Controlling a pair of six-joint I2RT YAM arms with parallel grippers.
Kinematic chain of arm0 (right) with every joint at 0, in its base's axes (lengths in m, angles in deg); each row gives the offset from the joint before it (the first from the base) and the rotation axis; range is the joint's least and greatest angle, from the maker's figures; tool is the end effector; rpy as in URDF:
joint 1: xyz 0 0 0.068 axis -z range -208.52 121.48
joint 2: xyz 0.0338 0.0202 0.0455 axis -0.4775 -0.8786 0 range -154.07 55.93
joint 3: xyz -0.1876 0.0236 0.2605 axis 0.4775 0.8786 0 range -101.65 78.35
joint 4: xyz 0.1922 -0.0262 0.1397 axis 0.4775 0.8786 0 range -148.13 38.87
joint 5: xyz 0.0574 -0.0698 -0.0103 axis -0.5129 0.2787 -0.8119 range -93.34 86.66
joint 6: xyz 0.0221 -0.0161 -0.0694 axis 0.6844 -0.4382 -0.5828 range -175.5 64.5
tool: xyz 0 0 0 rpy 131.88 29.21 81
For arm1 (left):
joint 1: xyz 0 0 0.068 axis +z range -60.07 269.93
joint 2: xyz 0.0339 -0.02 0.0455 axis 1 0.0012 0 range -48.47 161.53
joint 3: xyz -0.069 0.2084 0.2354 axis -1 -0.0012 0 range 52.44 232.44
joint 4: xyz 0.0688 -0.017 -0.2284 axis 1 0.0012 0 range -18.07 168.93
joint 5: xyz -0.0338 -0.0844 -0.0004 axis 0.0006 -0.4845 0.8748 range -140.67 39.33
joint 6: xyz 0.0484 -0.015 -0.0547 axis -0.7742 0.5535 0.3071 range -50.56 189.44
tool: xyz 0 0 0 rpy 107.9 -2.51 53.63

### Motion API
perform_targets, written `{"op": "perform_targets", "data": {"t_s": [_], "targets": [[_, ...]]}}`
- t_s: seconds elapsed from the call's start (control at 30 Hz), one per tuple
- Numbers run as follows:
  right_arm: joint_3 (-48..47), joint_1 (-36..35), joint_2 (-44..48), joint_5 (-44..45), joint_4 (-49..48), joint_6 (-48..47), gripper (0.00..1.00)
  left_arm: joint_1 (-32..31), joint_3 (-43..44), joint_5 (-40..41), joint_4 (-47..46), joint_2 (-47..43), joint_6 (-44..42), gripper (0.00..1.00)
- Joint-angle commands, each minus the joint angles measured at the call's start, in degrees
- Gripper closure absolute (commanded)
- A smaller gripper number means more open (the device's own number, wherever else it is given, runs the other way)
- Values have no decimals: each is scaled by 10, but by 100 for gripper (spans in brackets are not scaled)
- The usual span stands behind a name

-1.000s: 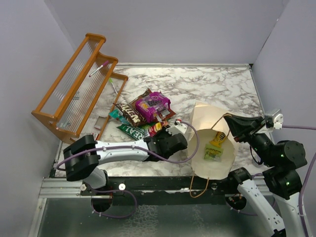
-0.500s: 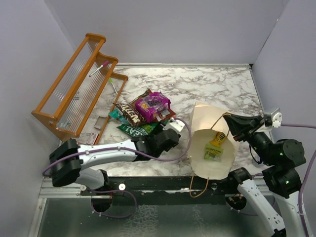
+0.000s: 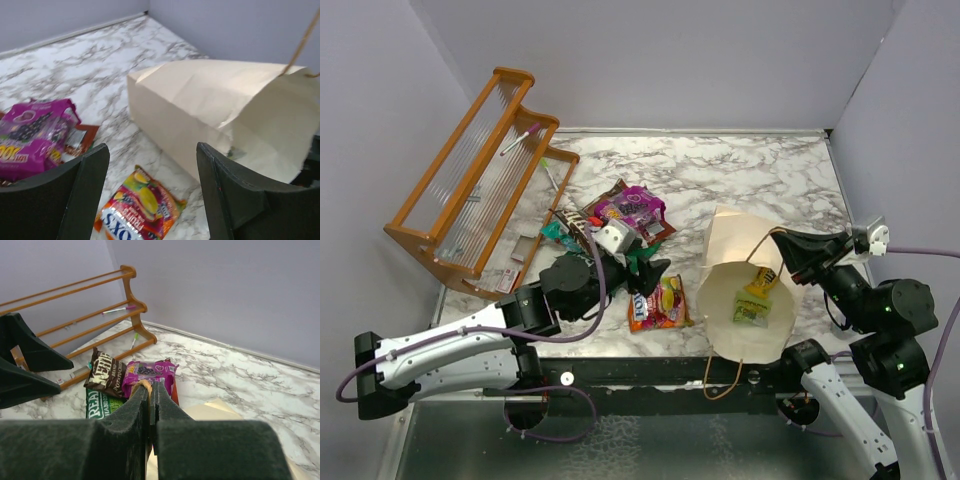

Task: Take the snacks out of the paper bag

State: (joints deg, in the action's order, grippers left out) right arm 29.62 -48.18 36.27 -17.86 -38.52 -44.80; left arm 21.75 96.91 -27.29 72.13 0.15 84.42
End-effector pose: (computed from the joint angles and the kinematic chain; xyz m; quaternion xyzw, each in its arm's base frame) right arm 0.0143 0.0217 0.4012 -0.1463 0.6317 0.2770 0.7091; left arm 0.0855 -0.1468 0.3833 0.1985 0.7039 -0.3306 0.5966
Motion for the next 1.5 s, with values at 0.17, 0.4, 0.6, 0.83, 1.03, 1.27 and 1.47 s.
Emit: {"op": "perform_targets", "data": {"t_s": [0.17,0.4,0.6,0.83,1.03,1.27,1.47], "targets": [[-13,0,-1,-2,-16,9,98,2,3,-368,-197,61,29,24],[-24,0,-1,6,-7,1,98,-33,33,-465,-260,185,15,24],[-30,0,1,12,-1,-4,98,-171,133,-220,-93,304,-170,29],[-19,0,6,7,-3,3,98,-198,215,-104,-20,443,-251,31],[-20,0,13,11,0,3,98,-198,254,-52,-12,534,-311,33],[-31,0,9,8,4,2,98,-197,288,0,-33,614,-368,31],[-38,0,10,7,5,4,97,-185,307,12,-54,639,-373,34]]}}
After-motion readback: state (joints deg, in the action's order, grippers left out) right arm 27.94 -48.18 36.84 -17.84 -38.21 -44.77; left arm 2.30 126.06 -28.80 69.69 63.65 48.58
